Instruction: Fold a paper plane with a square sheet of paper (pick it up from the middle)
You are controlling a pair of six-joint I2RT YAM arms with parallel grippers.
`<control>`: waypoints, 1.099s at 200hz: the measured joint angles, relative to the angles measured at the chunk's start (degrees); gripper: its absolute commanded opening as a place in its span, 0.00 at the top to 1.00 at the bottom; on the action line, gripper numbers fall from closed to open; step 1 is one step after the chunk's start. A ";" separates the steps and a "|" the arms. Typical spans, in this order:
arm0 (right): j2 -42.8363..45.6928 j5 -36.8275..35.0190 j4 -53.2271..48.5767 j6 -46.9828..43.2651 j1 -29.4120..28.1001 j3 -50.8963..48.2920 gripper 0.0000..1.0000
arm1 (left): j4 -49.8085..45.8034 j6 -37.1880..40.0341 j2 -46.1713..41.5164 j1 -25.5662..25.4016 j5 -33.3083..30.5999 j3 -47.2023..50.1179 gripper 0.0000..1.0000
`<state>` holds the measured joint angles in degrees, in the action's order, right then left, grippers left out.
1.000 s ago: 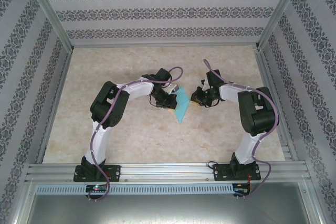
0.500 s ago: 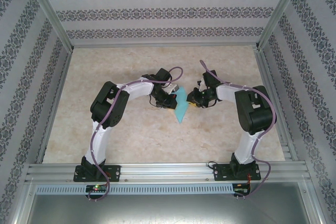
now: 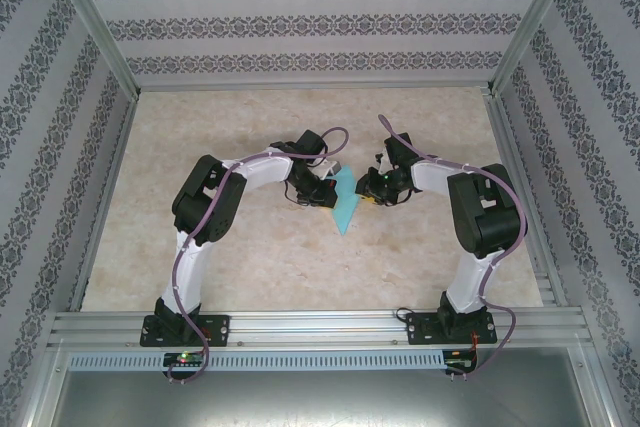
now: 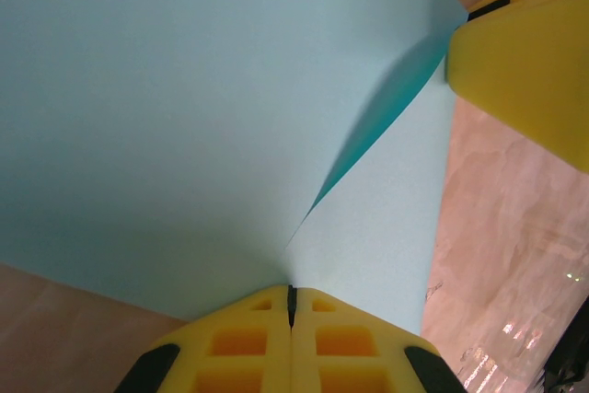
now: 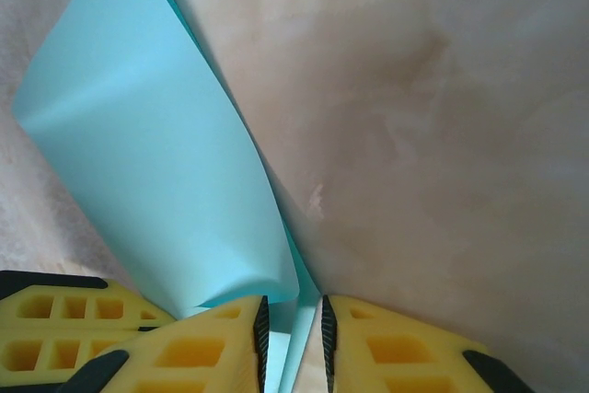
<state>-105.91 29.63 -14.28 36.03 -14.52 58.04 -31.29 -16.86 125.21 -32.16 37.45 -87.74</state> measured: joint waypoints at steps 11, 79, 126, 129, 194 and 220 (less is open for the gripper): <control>0.00 0.02 -0.04 0.00 -0.02 0.09 0.77 | 0.00 0.00 0.00 0.00 0.00 0.00 1.00; 0.00 2.97 1.33 0.22 -0.37 0.20 0.79 | 0.00 0.00 0.00 0.00 -0.02 0.02 1.00; 0.00 4.57 3.08 0.26 -0.37 -1.03 0.79 | 0.00 0.00 0.00 0.00 0.00 0.02 1.00; 0.00 4.72 3.23 0.24 -0.37 -1.14 0.79 | 0.00 0.00 0.00 0.00 -0.02 0.02 1.00; 0.66 5.70 5.18 0.57 -1.01 -4.35 0.90 | -0.02 0.00 0.00 0.00 0.00 0.02 1.00; 1.03 4.87 5.16 0.66 -1.40 -4.57 0.92 | 0.00 0.00 0.00 0.00 0.00 0.02 1.00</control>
<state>-104.88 34.50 -9.13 36.69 -15.92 53.47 -31.29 -16.86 125.21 -32.16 37.45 -87.72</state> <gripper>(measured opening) 0.087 0.062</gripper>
